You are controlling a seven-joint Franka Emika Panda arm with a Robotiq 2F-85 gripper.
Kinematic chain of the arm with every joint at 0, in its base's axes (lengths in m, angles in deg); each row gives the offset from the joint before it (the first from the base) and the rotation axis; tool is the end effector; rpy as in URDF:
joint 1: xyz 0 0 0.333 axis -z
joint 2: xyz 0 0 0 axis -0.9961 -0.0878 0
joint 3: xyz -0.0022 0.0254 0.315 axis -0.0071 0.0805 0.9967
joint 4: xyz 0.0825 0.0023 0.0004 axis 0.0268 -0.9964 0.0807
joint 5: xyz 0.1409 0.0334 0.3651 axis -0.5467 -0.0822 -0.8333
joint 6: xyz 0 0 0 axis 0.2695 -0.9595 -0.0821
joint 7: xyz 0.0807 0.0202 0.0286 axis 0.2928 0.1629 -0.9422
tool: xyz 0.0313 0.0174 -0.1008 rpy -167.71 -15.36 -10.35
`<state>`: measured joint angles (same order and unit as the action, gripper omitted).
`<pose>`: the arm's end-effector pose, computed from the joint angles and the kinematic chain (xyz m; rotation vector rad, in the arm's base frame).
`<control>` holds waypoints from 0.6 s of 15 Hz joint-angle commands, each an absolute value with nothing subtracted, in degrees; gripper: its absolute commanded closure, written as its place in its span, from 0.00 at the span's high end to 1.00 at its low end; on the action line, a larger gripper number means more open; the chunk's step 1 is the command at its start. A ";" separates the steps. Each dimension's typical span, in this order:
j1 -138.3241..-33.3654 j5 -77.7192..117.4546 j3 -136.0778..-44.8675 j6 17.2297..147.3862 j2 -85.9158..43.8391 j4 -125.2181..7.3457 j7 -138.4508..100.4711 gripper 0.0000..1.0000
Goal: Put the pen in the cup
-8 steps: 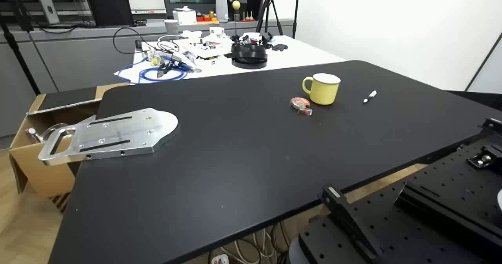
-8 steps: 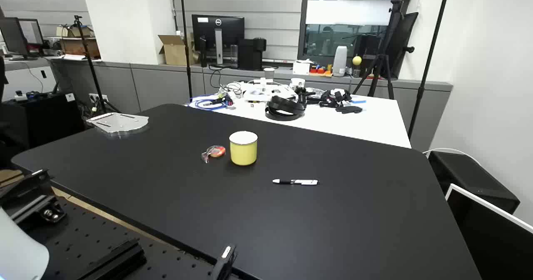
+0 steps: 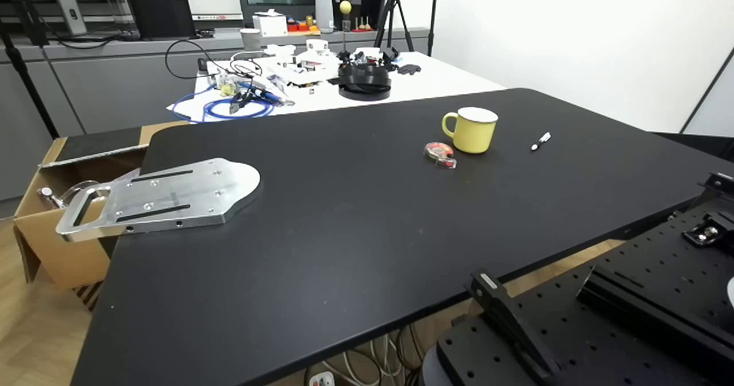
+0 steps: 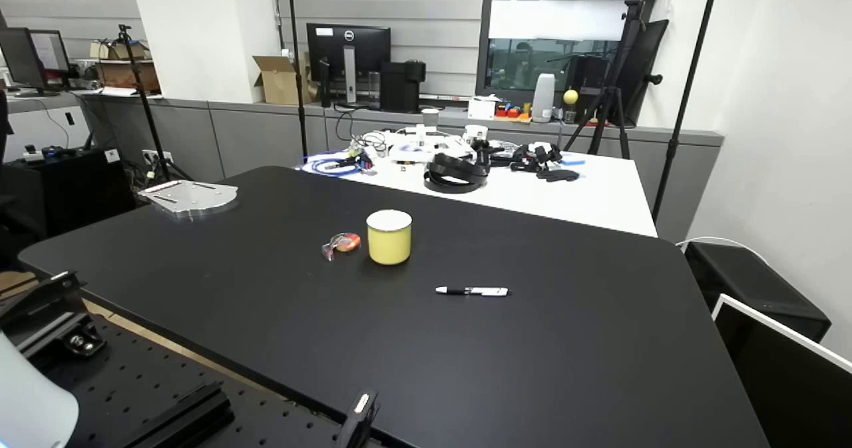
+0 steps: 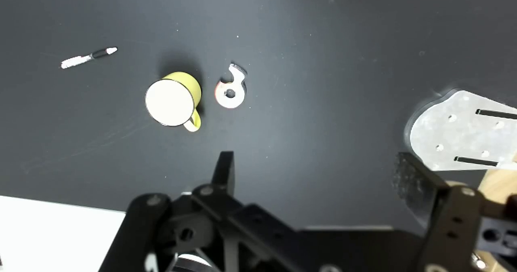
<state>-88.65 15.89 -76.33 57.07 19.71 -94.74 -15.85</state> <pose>0.4215 0.1142 0.5410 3.0963 0.1387 0.1506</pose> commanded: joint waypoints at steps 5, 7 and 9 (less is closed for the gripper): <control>-89.45 16.22 -77.00 56.98 19.61 -94.64 -15.57 1.00; -89.45 16.22 -77.00 56.99 19.61 -94.64 -15.57 1.00; -89.40 16.19 -77.15 56.71 19.24 -94.31 -15.83 1.00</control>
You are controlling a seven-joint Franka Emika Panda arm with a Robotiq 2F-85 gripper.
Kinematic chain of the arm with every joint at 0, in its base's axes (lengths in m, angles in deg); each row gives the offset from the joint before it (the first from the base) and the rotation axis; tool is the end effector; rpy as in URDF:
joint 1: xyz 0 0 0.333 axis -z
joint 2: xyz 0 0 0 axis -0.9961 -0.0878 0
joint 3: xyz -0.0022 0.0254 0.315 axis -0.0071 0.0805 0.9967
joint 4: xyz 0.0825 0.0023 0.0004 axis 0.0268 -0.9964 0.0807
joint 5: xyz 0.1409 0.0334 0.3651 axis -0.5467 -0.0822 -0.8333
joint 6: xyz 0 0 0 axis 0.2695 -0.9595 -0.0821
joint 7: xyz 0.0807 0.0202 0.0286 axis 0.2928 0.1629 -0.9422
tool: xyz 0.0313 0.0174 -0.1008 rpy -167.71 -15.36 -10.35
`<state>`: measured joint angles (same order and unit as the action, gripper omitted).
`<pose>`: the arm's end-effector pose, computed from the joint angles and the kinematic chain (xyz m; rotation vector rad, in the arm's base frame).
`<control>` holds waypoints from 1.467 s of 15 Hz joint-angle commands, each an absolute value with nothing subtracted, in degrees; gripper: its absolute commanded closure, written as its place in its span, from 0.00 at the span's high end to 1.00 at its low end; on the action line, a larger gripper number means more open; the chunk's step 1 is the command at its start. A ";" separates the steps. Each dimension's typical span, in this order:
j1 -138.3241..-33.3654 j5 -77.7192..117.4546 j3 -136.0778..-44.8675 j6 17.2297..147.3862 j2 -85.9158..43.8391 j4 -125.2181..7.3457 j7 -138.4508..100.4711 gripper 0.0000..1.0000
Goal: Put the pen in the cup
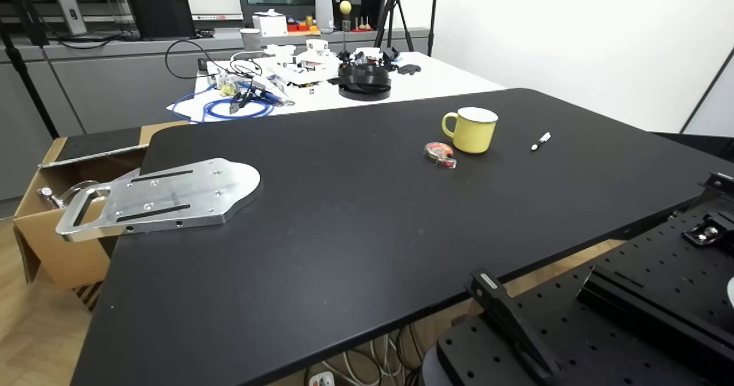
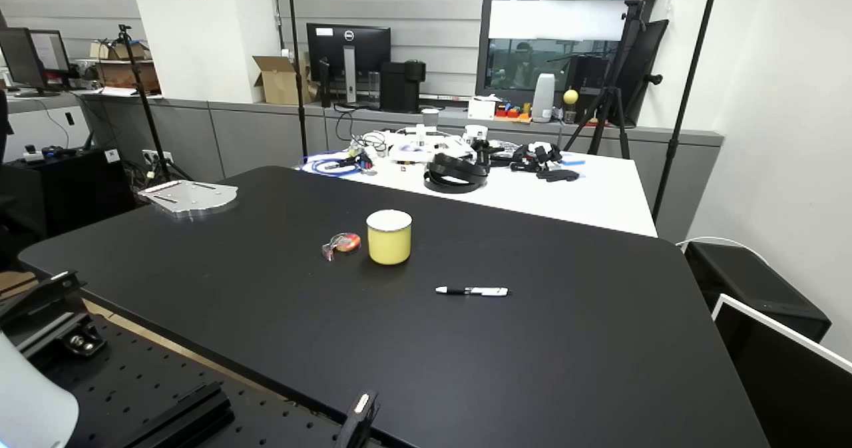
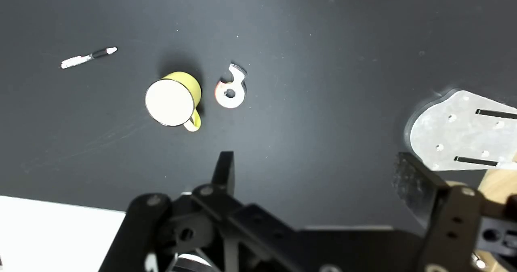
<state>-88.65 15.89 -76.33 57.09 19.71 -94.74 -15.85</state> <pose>0.4216 0.1142 0.5410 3.0964 0.1387 0.1511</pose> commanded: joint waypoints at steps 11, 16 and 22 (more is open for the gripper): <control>-78.52 21.76 -82.17 60.32 7.48 -85.99 2.05 1.00; -75.59 21.35 -87.29 61.69 0.07 -80.09 8.11 1.00; -73.27 19.74 -94.13 67.26 -7.39 -76.58 14.74 1.00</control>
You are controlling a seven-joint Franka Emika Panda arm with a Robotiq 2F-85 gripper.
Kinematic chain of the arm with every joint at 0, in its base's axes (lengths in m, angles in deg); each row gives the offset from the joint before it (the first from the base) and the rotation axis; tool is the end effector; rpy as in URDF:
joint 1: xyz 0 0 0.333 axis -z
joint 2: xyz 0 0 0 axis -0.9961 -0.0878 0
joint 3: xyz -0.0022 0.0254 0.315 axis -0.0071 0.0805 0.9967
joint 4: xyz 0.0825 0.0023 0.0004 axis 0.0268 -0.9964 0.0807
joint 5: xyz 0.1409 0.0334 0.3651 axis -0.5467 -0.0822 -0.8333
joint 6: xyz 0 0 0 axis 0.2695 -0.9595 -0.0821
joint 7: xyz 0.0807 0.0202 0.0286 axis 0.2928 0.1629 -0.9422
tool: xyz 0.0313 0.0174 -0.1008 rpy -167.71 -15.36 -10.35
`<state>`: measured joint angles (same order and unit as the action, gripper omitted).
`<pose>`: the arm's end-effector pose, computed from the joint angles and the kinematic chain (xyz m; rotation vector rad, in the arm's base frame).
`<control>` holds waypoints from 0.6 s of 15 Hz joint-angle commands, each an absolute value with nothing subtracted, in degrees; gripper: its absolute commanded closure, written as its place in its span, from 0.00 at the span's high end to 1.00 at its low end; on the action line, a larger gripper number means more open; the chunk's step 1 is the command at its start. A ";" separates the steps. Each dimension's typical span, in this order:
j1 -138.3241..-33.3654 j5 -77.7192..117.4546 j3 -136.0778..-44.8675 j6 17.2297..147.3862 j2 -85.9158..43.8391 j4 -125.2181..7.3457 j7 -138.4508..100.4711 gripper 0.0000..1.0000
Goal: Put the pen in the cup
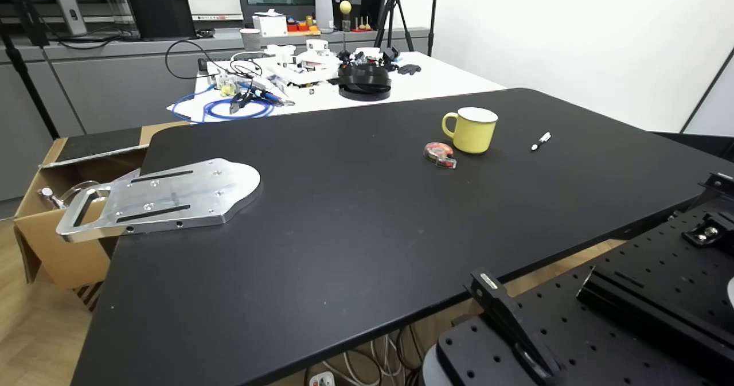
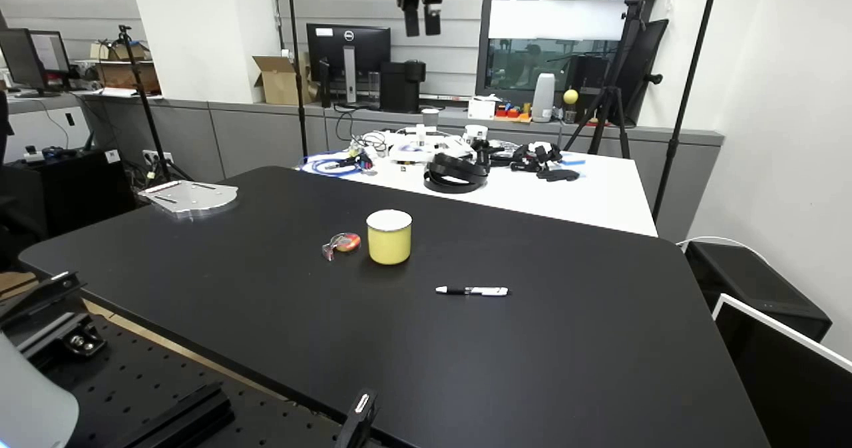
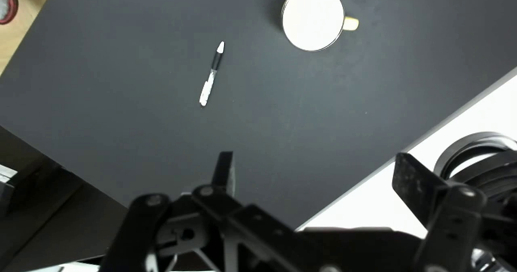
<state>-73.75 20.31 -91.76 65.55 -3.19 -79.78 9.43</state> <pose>0.5363 -0.1620 0.4871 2.8326 -1.2628 0.1707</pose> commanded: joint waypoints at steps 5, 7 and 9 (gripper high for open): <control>-72.53 21.12 -98.84 75.09 -12.91 -78.39 24.03 1.00; -72.58 21.85 -100.73 78.50 -15.34 -79.95 28.36 1.00; -72.72 22.09 -102.58 81.99 -17.93 -81.97 32.69 1.00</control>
